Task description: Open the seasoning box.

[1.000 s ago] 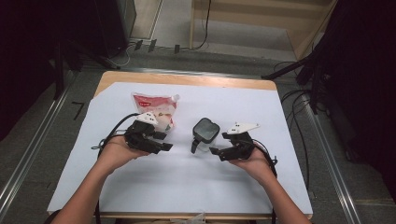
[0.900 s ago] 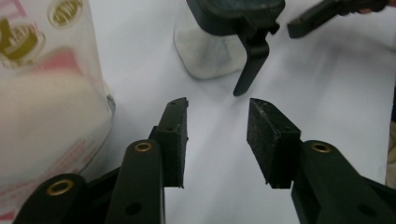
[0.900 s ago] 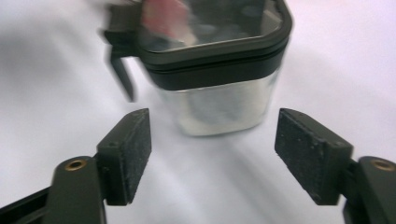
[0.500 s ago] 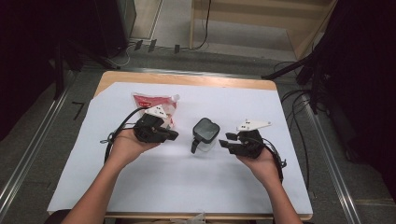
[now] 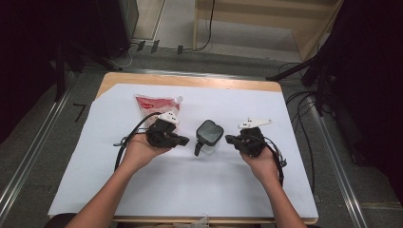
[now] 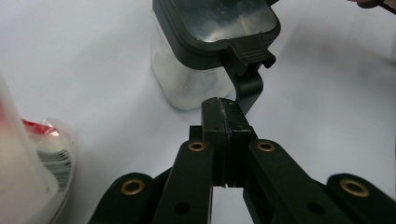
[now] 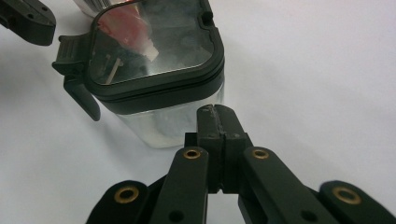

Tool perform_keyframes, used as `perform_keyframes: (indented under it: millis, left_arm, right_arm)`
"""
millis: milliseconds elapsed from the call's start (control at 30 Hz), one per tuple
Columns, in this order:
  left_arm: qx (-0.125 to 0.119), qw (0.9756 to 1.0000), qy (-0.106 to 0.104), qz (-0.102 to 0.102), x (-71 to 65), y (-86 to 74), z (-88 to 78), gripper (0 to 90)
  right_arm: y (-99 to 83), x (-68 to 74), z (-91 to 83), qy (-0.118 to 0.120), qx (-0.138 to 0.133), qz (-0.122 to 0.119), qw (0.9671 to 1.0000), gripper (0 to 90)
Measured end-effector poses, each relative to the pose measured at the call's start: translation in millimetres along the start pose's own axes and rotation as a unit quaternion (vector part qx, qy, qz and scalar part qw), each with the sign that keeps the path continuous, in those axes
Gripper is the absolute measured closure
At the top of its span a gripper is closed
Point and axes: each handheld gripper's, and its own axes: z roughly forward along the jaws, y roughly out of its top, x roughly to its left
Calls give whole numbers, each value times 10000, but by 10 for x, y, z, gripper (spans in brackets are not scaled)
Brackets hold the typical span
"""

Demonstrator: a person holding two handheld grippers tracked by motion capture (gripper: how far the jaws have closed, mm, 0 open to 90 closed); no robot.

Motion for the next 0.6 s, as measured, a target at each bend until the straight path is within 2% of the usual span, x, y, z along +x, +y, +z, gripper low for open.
perform_keyframes:
  millis: [133, 200, 267, 433, 467, 600]
  left_arm:
    - [6, 10000, -17, 70, -42, 12, 73, 900]
    - [-12, 10000, -27, 35, -58, 25, 133, 900]
    - [91, 9999, 20, 43, -52, 35, 186, 900]
    - [151, 9998, 58, 93, -61, 40, 275, 900]
    - [118, 9999, 44, 16, -61, 39, 284, 900]
    - [60, 10000, -45, -58, -52, 26, 291, 900]
  right_arm:
    - [11, -15, 19, -23, 23, 38, 10000, 900]
    - [14, -17, 32, -13, 25, 76, 10000, 900]
    - [21, -21, 44, -40, 16, 77, 10000, 900]
    - [39, -30, 62, -106, -42, 131, 9998, 900]
    - [42, -29, 69, -115, -55, 148, 9998, 900]
    - [56, -22, 92, -74, -39, 222, 9997, 900]
